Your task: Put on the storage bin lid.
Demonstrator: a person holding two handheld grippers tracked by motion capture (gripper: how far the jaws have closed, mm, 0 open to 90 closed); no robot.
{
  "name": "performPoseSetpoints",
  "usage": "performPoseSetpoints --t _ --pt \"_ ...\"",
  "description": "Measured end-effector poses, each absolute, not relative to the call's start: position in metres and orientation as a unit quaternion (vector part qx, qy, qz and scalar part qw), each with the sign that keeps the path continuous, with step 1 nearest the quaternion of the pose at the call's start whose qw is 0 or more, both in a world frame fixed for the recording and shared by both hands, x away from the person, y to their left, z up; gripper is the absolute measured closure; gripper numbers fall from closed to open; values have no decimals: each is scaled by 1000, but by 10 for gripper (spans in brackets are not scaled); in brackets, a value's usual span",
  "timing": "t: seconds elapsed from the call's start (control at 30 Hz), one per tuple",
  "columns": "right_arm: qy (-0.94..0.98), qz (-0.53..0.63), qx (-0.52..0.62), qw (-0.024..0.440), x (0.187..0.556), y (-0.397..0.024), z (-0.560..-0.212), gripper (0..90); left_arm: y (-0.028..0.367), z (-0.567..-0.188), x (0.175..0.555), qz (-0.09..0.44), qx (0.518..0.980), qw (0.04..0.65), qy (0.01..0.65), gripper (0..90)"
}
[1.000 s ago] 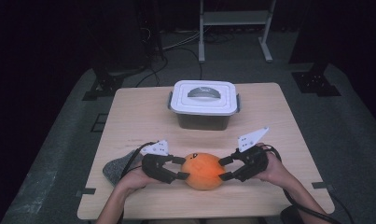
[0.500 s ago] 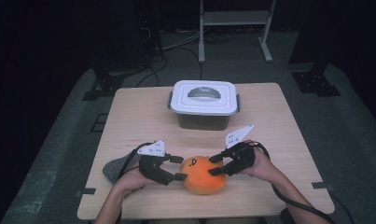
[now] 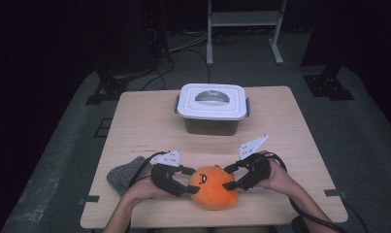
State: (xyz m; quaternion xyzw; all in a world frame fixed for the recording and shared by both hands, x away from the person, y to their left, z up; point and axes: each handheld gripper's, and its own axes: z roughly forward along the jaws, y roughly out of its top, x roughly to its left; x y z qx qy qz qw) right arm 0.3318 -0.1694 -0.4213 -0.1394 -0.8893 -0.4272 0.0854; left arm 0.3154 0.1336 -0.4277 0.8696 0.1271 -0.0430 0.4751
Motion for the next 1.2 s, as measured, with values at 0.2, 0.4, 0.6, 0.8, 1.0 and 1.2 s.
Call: performPoseSetpoints --t 0.2,0.4,0.6,0.8,1.0,1.2 --pt "-895 -420 -136 58 329 -164 -413 657 135 -423 317 -19 867 482 124 382" --pt "-889 -436 -137 33 329 -164 -407 672 138 -418 319 0 860 494 128 410" --pt "-894 -432 -121 3 321 -163 -403 675 134 -417 319 -2 861 493 126 373" --pt "-883 -448 -134 51 327 -175 -408 566 137 -414 316 -4 859 495 129 309" --pt "-876 -458 -138 54 330 -184 -402 489 142 -412 314 -2 858 498 131 289" --pt "-875 -459 -149 49 340 -189 -395 428 152 -410 310 5 852 504 140 262"
